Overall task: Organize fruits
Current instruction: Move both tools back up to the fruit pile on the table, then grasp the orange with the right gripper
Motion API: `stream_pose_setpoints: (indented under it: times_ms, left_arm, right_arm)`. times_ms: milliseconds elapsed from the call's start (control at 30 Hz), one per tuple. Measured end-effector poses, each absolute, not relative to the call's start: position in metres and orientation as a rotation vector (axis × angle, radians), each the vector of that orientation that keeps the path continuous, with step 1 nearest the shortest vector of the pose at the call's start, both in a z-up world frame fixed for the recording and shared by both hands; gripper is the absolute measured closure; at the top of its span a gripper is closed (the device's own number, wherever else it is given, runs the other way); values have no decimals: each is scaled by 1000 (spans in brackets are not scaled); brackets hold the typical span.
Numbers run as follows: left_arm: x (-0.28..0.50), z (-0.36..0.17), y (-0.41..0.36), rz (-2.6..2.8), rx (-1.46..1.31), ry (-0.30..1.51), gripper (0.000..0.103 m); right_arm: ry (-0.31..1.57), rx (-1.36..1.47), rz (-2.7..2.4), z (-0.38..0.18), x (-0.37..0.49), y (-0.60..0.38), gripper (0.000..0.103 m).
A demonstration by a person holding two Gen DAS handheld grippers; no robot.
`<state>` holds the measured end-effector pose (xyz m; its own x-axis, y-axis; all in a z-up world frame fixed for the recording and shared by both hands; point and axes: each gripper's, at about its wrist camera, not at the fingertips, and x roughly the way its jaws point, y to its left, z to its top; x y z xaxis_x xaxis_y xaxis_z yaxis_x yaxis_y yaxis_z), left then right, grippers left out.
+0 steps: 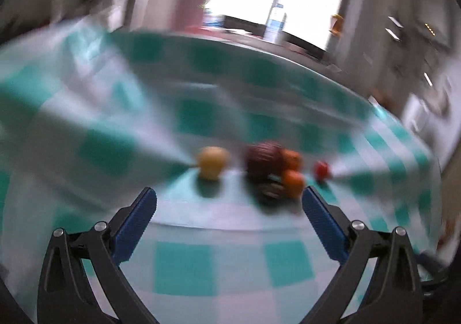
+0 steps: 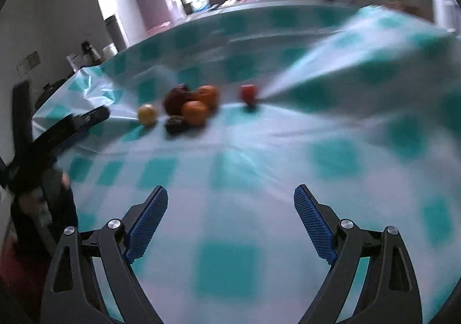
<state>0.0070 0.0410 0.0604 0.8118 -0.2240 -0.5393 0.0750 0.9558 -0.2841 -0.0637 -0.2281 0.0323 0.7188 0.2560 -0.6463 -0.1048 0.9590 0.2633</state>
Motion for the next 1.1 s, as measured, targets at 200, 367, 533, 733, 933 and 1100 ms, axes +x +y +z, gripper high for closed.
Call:
stream_pose_setpoints:
  times_ms: [200,367,533,733,933,1100]
  left_arm:
    - [0,53,78,-39,-375,629,2]
    - [2,54,73,-49,-382,637,2]
    - [0,55,71,-32,-381,625,2]
    - [2,48,54,-49,-314,653,2]
    - [0,45,30,-136,-240,667,2]
    - [12,35,0,-236,-180,735,2]
  right_arm:
    - [812,379,216,20,30,-199,23]
    - [857,423,192,2,75,-180,34]
    - [872,411,203,-2,94,-170,43]
    - [870,441,228,-3,93,-182,62]
    - [768,389,198,13,28,-212,62]
    - [709,420,163,12,-20,-250,62]
